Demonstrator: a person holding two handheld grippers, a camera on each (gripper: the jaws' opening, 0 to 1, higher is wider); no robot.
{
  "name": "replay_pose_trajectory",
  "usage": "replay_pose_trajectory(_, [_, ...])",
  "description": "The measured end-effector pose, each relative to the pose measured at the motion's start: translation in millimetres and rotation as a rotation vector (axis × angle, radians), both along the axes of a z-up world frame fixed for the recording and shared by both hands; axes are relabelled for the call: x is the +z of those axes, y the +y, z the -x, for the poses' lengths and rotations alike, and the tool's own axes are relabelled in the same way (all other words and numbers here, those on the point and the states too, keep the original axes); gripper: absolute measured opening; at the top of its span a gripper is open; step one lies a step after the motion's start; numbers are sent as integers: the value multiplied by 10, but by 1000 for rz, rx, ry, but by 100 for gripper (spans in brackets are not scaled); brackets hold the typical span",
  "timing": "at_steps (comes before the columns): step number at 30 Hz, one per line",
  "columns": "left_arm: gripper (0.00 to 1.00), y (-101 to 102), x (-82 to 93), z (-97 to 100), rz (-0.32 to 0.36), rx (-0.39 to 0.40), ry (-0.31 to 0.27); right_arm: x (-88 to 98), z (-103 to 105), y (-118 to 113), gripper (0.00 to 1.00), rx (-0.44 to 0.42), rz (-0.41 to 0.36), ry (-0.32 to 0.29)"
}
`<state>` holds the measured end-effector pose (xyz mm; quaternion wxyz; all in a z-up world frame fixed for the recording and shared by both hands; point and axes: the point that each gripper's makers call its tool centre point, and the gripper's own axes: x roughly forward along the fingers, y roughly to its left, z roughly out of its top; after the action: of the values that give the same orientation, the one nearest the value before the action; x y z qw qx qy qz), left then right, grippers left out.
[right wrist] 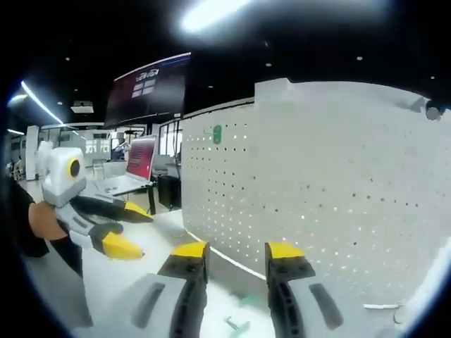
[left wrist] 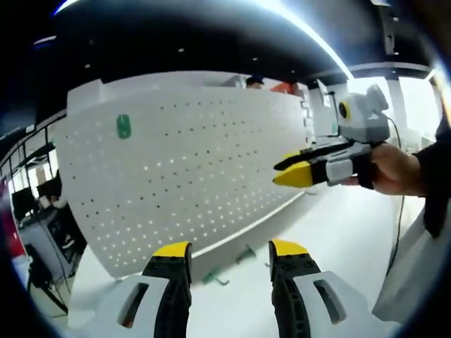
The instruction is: Insert the hook assembly into the mounting plate slot until the hook locks in place.
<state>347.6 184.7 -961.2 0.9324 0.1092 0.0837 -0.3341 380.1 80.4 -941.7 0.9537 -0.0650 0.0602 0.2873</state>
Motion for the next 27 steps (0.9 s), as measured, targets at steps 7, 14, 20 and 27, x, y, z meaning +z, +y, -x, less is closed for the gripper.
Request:
replay_pose_trajectory(7, [45, 22, -9, -1, -5, 4, 1, -342, -216, 214, 27, 87, 86, 49])
replay_pose_trajectory(14, [44, 28, -38, -6, -12, 7, 11, -642, -398, 359, 26, 167, 149, 106])
replay_pose_trajectory(20, [44, 51, -54, -22, -12, 14, 17, -805, -516, 502, 24, 224, 190, 122])
replay_pose_trajectory(27, [44, 59, -76, -30, -16, 16, 25, -1115, -617, 671, 20, 294, 255, 176])
